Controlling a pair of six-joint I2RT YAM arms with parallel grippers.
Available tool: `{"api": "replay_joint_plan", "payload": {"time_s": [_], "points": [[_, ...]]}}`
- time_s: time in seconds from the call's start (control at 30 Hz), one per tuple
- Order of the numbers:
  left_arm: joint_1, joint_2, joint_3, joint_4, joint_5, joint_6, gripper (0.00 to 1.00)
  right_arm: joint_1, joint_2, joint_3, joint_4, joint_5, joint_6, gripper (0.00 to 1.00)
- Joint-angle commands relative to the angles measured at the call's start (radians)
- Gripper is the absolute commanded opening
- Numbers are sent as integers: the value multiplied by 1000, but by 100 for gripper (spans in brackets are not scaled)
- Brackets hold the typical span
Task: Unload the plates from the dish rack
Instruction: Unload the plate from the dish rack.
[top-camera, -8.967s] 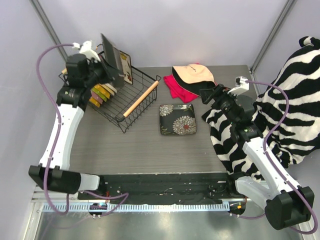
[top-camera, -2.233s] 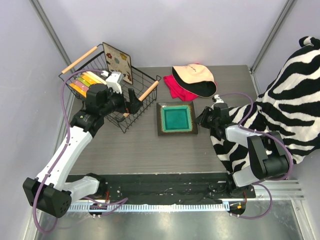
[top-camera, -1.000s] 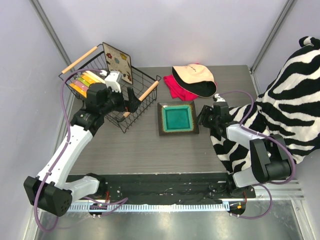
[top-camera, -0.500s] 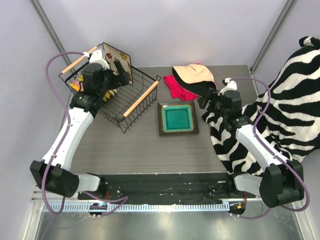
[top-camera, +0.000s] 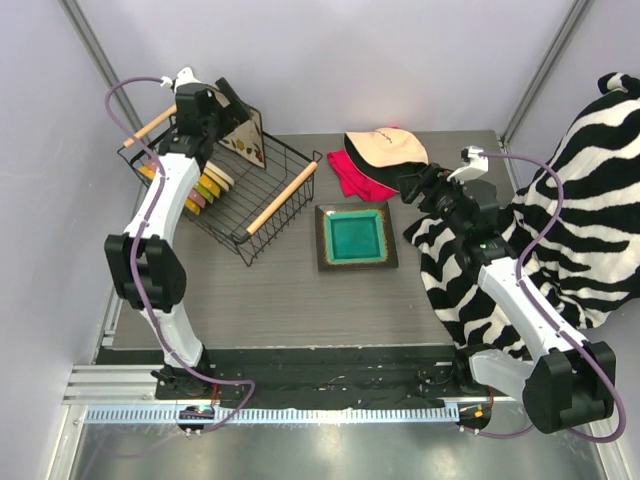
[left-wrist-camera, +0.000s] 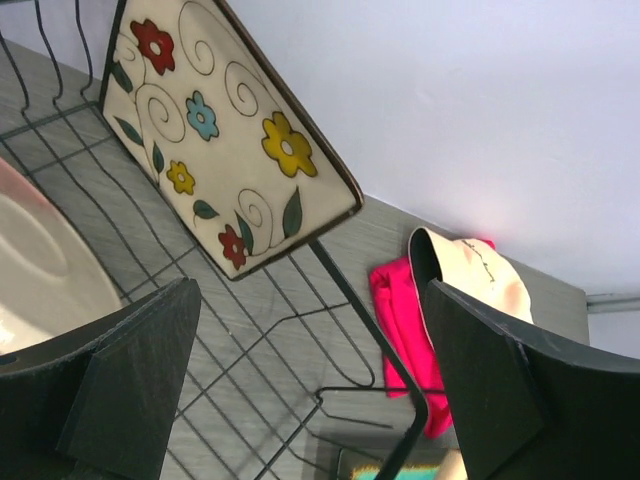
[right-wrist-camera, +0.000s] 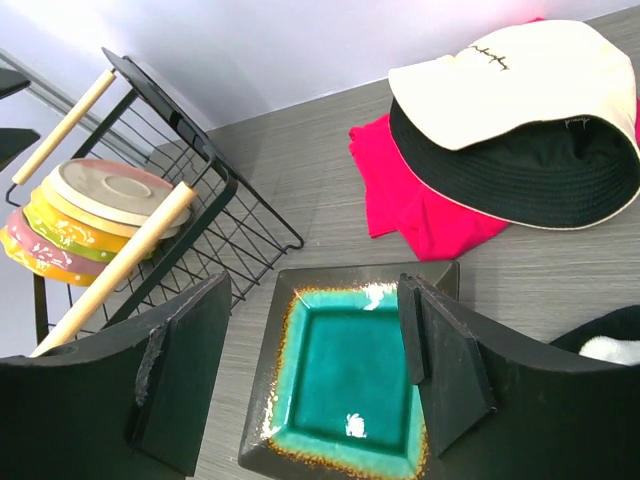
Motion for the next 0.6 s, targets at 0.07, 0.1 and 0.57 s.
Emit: {"api": "replay_joint_plan", "payload": {"time_s": [0.07, 0.1, 0.57], "points": [[18, 174, 229, -21, 42, -71, 97, -11, 12, -8, 68, -33, -12, 75], [19, 195, 251, -19, 48, -72, 97, -14, 12, -14, 84, -42, -8, 75], [50, 509, 552, -73, 71, -127, 89, -29, 61, -32, 145, -87, -1, 75]]}}
